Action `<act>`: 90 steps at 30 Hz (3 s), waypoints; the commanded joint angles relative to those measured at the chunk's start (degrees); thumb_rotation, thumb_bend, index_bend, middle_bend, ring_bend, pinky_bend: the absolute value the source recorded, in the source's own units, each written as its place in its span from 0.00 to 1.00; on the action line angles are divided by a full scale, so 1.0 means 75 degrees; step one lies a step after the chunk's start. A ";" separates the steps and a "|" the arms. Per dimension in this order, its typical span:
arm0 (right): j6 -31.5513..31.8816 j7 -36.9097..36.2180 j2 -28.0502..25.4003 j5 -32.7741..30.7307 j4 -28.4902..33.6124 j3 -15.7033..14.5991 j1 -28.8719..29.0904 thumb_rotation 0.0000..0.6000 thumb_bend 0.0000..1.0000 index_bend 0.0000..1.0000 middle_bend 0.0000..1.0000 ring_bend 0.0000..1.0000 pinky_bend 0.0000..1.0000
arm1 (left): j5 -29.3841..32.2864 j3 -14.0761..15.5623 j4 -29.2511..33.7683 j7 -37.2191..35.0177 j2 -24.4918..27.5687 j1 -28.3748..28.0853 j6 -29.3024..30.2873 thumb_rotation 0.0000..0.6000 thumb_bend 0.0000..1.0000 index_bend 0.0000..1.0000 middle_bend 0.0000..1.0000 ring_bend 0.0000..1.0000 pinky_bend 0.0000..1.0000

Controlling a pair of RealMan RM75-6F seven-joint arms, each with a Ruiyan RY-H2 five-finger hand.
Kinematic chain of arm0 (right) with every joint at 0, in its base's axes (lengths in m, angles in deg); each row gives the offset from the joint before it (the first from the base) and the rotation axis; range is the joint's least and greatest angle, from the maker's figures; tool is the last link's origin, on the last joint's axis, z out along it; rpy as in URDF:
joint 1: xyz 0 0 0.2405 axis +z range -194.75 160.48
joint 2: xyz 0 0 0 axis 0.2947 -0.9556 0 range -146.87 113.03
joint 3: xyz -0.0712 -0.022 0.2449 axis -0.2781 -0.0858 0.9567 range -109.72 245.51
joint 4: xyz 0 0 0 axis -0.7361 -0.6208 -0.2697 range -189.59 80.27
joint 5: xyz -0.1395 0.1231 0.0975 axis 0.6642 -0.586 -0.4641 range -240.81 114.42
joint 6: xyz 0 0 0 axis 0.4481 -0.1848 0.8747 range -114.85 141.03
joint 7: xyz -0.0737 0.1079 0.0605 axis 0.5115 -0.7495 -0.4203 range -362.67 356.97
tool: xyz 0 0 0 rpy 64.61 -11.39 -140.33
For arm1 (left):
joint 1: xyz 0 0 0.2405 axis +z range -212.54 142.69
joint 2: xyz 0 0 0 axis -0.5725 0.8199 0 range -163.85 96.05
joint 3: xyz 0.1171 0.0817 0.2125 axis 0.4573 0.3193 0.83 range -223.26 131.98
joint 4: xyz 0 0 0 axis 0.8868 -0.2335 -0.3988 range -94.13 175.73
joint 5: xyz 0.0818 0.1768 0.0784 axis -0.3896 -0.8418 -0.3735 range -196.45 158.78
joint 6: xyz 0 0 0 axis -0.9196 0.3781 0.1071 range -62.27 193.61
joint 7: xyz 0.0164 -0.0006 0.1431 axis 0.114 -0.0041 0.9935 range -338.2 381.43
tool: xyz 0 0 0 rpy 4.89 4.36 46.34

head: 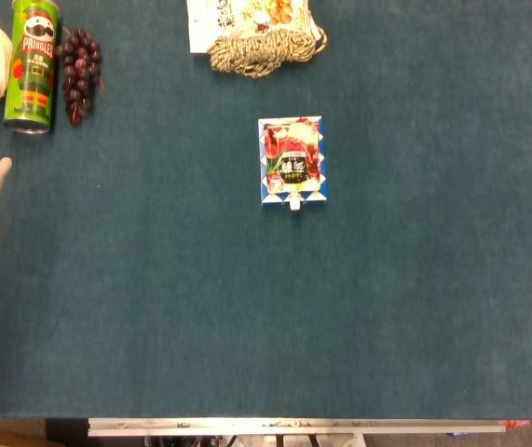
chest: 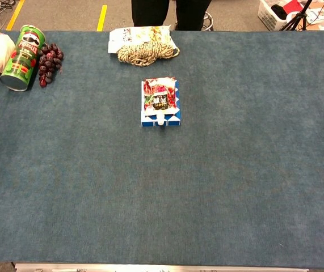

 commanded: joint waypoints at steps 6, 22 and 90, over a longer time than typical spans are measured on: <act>-0.0084 -0.0002 -0.0049 -0.0069 0.0147 0.0045 -0.0003 1.00 0.99 0.00 0.00 0.20 0.96 | 0.0073 0.0022 0.0151 0.0065 0.0024 0.0019 -0.0125 1.00 0.85 0.07 0.00 0.10 0.85; 0.0017 -0.0341 0.0022 0.0059 0.0006 0.0103 0.0024 1.00 1.00 0.00 0.00 0.20 0.97 | 0.0042 0.0033 0.0230 -0.0063 0.0081 0.0027 -0.0178 1.00 0.88 0.00 0.00 0.10 0.86; -0.0147 -1.2788 -0.0408 0.4284 0.0568 -0.3195 0.4124 1.00 1.00 0.00 0.00 0.22 1.00 | -0.3985 0.2652 0.1230 -1.2599 0.2084 -0.2169 0.1502 1.00 0.91 0.00 0.00 0.13 0.87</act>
